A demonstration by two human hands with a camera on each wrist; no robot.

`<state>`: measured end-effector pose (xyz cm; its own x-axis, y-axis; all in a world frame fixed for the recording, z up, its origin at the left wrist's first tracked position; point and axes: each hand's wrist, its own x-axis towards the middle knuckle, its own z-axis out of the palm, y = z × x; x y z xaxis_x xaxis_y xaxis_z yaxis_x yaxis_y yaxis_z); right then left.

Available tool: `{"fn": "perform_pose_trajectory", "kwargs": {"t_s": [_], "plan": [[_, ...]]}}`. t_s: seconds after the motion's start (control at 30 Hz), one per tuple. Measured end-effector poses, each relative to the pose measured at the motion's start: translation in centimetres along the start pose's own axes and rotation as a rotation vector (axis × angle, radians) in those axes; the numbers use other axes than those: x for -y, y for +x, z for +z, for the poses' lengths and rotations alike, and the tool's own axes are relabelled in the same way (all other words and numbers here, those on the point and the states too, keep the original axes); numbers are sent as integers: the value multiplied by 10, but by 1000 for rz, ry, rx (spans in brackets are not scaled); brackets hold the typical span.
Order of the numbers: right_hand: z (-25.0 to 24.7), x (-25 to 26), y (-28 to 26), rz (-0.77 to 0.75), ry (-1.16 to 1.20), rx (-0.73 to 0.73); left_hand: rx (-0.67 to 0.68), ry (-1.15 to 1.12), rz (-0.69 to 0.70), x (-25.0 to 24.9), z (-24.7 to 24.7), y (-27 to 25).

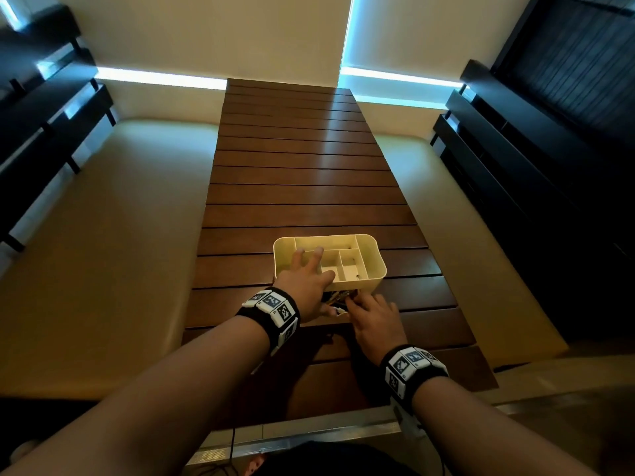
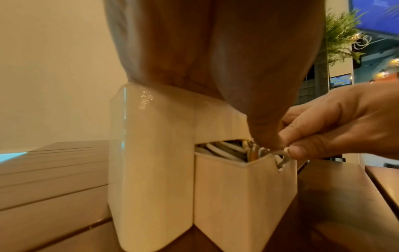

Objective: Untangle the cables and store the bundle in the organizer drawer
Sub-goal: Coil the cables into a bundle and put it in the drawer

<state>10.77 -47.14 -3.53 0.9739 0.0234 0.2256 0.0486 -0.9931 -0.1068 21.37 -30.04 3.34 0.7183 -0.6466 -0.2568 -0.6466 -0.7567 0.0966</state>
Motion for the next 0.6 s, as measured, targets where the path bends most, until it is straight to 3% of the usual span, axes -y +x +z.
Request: {"fn": "perform_pose_trajectory", "kwargs": {"t_s": [0.6], "plan": [[-13, -8, 7, -17, 120, 128, -99, 4, -81, -17, 14, 6]]}}
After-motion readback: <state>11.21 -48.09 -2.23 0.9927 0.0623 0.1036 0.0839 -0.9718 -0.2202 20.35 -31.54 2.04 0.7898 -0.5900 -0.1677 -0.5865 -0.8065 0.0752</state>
